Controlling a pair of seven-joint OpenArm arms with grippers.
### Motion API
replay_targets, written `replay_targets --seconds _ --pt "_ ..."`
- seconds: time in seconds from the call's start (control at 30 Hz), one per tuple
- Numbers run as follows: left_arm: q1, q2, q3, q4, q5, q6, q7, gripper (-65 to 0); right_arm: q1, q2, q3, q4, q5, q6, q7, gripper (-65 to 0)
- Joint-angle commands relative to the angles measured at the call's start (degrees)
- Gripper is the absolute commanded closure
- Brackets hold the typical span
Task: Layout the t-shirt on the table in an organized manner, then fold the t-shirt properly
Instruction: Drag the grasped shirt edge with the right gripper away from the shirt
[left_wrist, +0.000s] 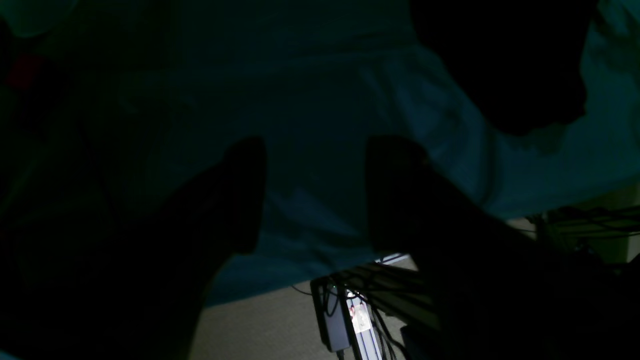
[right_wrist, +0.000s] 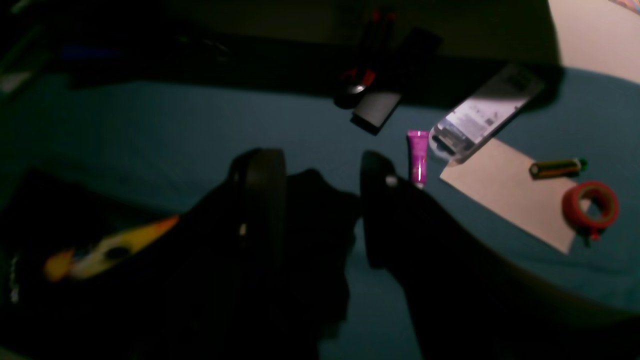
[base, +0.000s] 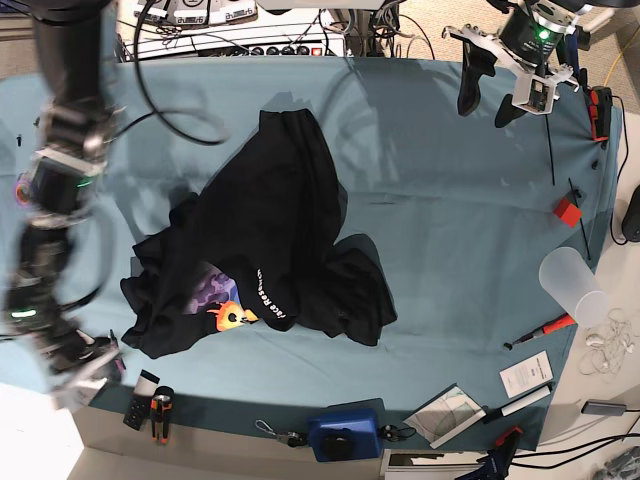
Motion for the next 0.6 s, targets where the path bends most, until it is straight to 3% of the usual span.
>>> replay_targets --seconds 0.0,0.13,0.37,0.57 --pt "0.5 -0.17 -0.15 0.98 -0.98 -0.24 -1.31 -32.6 1.55 1.31 0.2 1.86 1.66 0.98 -1.16 -25.1" --pt "0.48 -0.2 -0.15 0.98 -0.98 -0.24 -1.4 -32.6 -3.43 2.23 0.2 2.73 5.92 2.71 -5.81 -25.1" --pt "0.5 -0.17 -0.15 0.98 -0.98 -0.22 -1.42 -32.6 -17.29 2.08 0.26 2.73 5.81 3.19 -3.45 -25.1" --pt "0.46 -0.17 -0.17 0.98 -0.98 -0.22 -1.44 -32.6 -23.17 1.05 4.17 2.71 2.95 3.15 -2.23 -25.1"
